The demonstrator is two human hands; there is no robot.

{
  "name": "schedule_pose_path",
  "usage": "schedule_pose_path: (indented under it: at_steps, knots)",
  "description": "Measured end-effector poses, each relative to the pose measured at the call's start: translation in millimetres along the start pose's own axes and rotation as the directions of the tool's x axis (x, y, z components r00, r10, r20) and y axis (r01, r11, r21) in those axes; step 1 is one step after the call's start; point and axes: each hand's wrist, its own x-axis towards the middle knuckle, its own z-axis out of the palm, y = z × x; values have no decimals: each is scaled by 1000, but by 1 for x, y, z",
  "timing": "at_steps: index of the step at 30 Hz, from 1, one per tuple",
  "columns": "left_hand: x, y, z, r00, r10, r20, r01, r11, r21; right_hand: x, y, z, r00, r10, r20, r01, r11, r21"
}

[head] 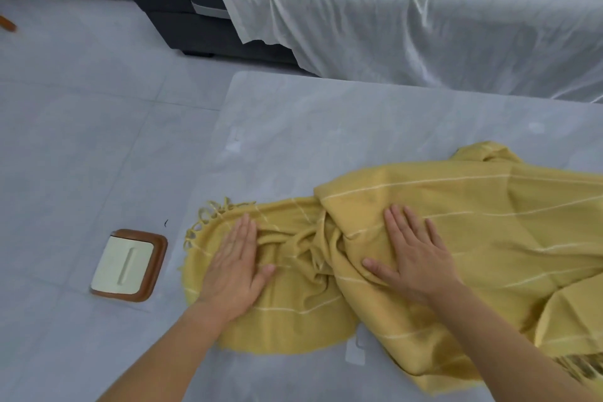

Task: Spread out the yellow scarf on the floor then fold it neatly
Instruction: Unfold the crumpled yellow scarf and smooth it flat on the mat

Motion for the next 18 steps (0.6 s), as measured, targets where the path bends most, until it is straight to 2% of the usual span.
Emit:
schedule_pose_path:
  at_steps: [3,6,12,18]
  knots:
    - [35,34,-6,974,228,-18,-227,974,9,-4,11,5,999,21,49,-21,1000,-14]
    - [65,48,-3,945,314,94,-319,947,44,-3,19,13,998,27,52,-26,1000,-11]
    - [68,33,11,959,262,107,-273,957,102,-17,35,31,996,80,47,-80,997,7]
    - [84,3,7,989,135,58,-142,979,149,-16,42,33,994,78,74,-76,997,-32]
